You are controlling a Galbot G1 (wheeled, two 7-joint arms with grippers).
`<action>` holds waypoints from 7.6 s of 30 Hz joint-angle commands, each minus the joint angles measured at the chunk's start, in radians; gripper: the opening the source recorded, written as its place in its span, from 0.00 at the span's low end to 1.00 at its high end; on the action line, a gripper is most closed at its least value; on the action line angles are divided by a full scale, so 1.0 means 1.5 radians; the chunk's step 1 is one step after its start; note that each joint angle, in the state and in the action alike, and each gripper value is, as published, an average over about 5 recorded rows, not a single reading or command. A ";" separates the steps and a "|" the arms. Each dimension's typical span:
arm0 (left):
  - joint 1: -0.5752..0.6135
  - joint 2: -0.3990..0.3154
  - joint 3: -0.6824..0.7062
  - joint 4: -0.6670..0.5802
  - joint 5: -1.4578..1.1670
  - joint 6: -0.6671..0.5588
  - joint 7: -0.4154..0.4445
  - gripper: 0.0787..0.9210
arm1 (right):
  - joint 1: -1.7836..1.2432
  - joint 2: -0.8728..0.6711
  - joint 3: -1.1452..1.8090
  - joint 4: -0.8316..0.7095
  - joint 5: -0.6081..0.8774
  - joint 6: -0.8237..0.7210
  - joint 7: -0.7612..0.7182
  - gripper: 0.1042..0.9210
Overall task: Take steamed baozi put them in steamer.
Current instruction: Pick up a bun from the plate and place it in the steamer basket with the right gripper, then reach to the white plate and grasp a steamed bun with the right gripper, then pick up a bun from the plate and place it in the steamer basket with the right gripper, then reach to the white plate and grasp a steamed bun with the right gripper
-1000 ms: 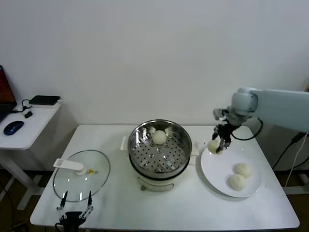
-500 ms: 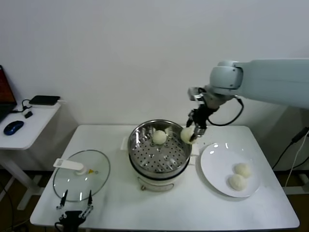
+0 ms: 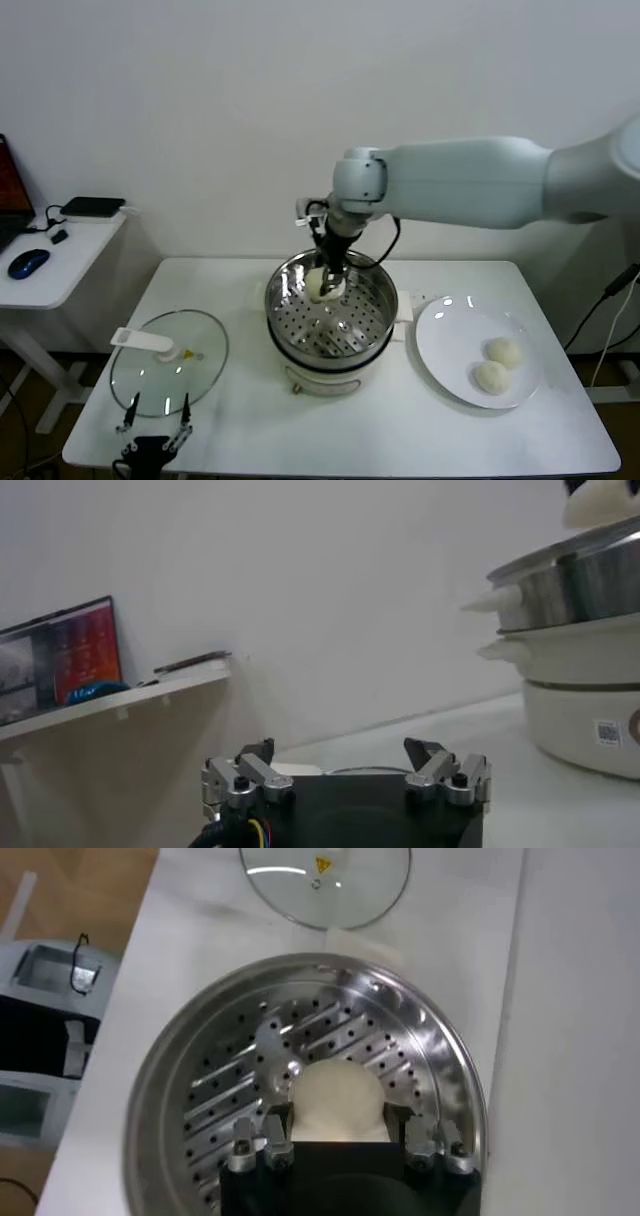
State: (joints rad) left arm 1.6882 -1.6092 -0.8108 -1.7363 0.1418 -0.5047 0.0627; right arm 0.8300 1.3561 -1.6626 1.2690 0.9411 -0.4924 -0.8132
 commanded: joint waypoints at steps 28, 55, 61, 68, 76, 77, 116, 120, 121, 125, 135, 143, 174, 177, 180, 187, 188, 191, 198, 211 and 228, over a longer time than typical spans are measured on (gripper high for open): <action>0.011 -0.016 -0.006 -0.005 -0.001 0.001 0.000 0.88 | 0.046 -0.034 -0.033 -0.053 -0.038 0.112 -0.131 0.88; 0.003 -0.022 0.000 0.013 0.007 -0.001 -0.001 0.88 | -0.028 -0.498 -0.152 0.106 -0.345 0.237 -0.127 0.88; 0.003 -0.022 -0.002 0.017 0.008 -0.002 -0.001 0.88 | -0.136 -0.508 -0.073 0.072 -0.380 0.226 -0.115 0.88; 0.002 -0.024 -0.004 0.021 0.009 -0.003 -0.002 0.88 | -0.207 -0.507 -0.026 0.049 -0.404 0.225 -0.110 0.88; -0.001 -0.028 -0.006 0.027 0.012 -0.002 -0.004 0.88 | -0.246 -0.507 0.009 0.033 -0.418 0.225 -0.109 0.88; -0.002 -0.028 -0.006 0.028 0.012 -0.002 -0.004 0.88 | -0.249 -0.507 0.011 0.031 -0.420 0.225 -0.110 0.88; 0.002 -0.020 -0.005 0.022 0.014 -0.003 -0.004 0.88 | -0.044 -0.454 -0.093 0.057 -0.361 0.261 -0.147 0.61; 0.006 -0.021 -0.004 0.020 0.015 -0.004 -0.004 0.88 | 0.079 -0.404 -0.142 0.080 -0.304 0.292 -0.170 0.61; 0.006 -0.021 -0.004 0.019 0.015 -0.005 -0.004 0.88 | 0.106 -0.390 -0.149 0.087 -0.290 0.302 -0.177 0.61; 0.008 -0.021 -0.004 0.016 0.015 -0.005 -0.005 0.88 | 0.186 -0.344 -0.147 0.114 -0.255 0.346 -0.198 0.61; 0.009 -0.026 -0.005 0.013 0.016 -0.008 -0.006 0.88 | 0.226 -0.275 -0.029 0.247 -0.299 0.459 -0.221 0.61; 0.009 -0.033 -0.003 0.013 0.022 -0.010 -0.006 0.88 | 0.135 -0.206 0.036 0.277 -0.443 0.498 -0.193 0.61; 0.002 -0.033 -0.013 0.024 0.018 -0.014 -0.006 0.88 | -0.125 -0.014 0.076 0.048 -0.529 0.490 -0.159 0.61; 0.003 -0.033 -0.013 0.022 0.018 -0.013 -0.005 0.88 | -0.111 -0.016 0.076 0.052 -0.508 0.495 -0.164 0.64; 0.006 -0.033 -0.012 0.019 0.018 -0.014 -0.005 0.88 | -0.080 -0.025 0.072 0.059 -0.451 0.497 -0.185 0.73; 0.014 -0.033 -0.012 0.013 0.018 -0.015 -0.006 0.88 | 0.028 -0.077 0.038 0.043 -0.340 0.512 -0.230 0.88; 0.015 -0.032 -0.012 0.013 0.018 -0.015 -0.006 0.88 | 0.046 -0.091 0.024 0.033 -0.332 0.516 -0.236 0.88; 0.015 -0.031 -0.012 0.011 0.016 -0.015 -0.006 0.88 | 0.097 -0.140 -0.037 0.009 -0.299 0.512 -0.247 0.88; 0.008 -0.031 -0.008 0.018 0.018 -0.015 -0.006 0.88 | 0.134 -0.272 -0.149 0.008 -0.255 0.431 -0.214 0.88; 0.003 -0.029 -0.008 0.027 0.019 -0.013 -0.005 0.88 | -0.018 -0.457 -0.114 -0.024 -0.339 0.328 -0.167 0.88; 0.011 -0.033 -0.011 0.035 0.026 -0.016 -0.005 0.88 | -0.223 -0.465 0.042 -0.136 -0.458 0.368 -0.173 0.88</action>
State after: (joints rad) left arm 1.7038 -1.6092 -0.8252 -1.6914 0.1783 -0.5281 0.0547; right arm 0.6626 0.7084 -1.7035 1.1449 0.3489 0.0615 -1.0803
